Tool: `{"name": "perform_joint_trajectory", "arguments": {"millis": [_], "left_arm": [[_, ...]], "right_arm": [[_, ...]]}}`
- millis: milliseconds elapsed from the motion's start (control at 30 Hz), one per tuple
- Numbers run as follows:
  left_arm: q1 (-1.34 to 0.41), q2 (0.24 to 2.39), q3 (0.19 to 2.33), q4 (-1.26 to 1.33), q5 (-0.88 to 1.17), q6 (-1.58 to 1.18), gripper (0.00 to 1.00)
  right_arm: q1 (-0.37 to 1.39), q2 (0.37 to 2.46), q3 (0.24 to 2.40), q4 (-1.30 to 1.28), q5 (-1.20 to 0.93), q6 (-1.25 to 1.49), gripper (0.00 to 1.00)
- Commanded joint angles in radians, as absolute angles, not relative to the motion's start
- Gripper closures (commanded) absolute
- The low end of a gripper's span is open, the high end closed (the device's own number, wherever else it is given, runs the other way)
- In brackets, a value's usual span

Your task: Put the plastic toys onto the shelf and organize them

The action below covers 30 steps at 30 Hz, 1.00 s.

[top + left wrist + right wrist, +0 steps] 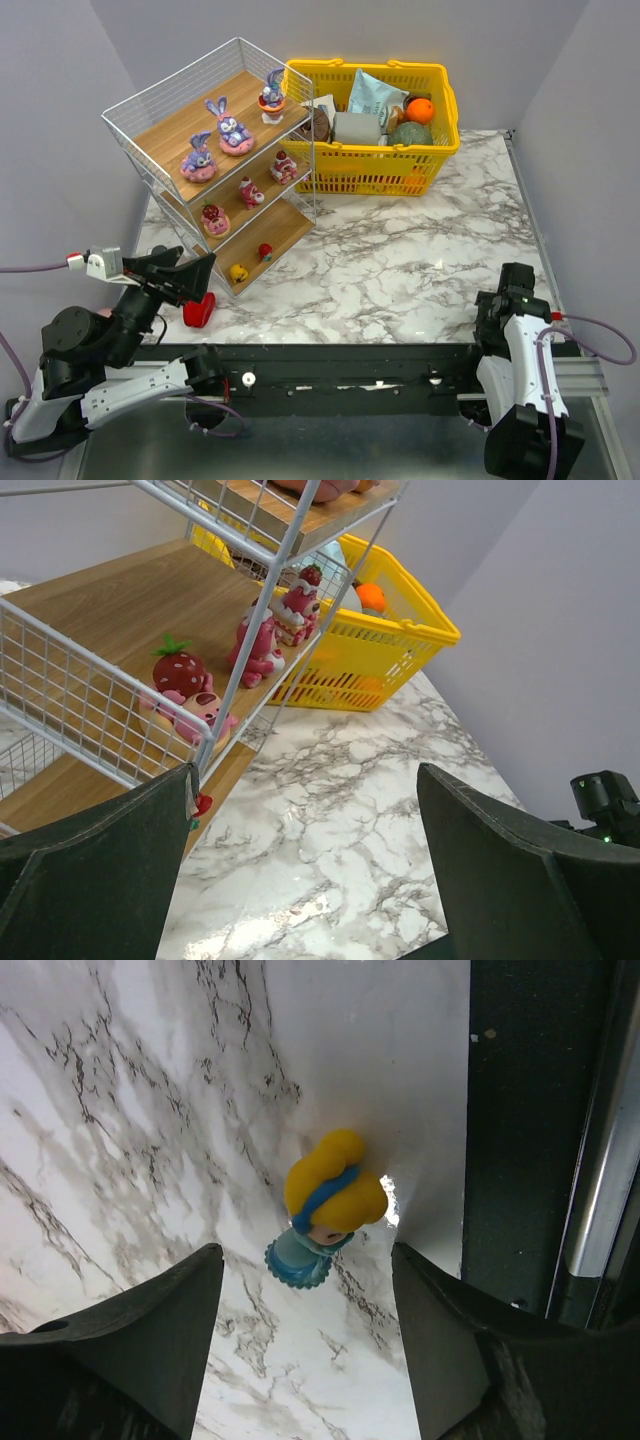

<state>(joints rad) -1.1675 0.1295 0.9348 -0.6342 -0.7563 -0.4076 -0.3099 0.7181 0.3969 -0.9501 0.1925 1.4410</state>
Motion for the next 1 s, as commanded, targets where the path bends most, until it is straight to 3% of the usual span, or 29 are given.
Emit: {"name": "perform_joint_trajectory", "arguments": {"millis": [0, 267, 367, 467, 500, 600, 733, 867, 967], "left_arm": [[-1.175, 0.107, 0.954, -0.650, -0.810, -0.385, 0.01], [-1.177, 0.100, 0.971, -0.670, -0.816, -0.380, 0.01], [-1.175, 0.091, 0.969, -0.667, -0.813, -0.382, 0.01], [-1.177, 0.087, 0.969, -0.670, -0.804, -0.379, 0.01], [-1.177, 0.087, 0.976, -0.672, -0.801, -0.380, 0.01], [-1.175, 0.084, 0.983, -0.678, -0.759, -0.380, 0.01], [-1.177, 0.071, 0.983, -0.666, -0.674, -0.373, 0.01], [-1.175, 0.083, 0.977, -0.655, -0.568, -0.384, 0.01], [-1.175, 0.121, 0.956, -0.635, -0.479, -0.413, 0.01]], "right_arm": [[-0.318, 0.715, 0.368, -0.928, 0.262, 1.516, 0.27], [-0.337, 0.744, 0.385, -0.908, 0.347, 1.496, 0.34], [-0.341, 0.755, 0.368, -0.899, 0.339, 1.491, 0.41], [-0.342, 0.738, 0.351, -0.865, 0.318, 1.457, 0.61], [-0.342, 0.733, 0.348, -0.855, 0.310, 1.445, 0.77], [-0.342, 0.710, 0.357, -0.828, 0.284, 1.373, 0.99], [-0.341, 0.693, 0.403, -0.703, 0.171, 1.160, 0.99], [-0.339, 0.651, 0.419, -0.525, -0.169, 0.904, 0.99], [-0.301, 0.586, 0.451, -0.483, -0.267, 0.847, 0.99]]}}
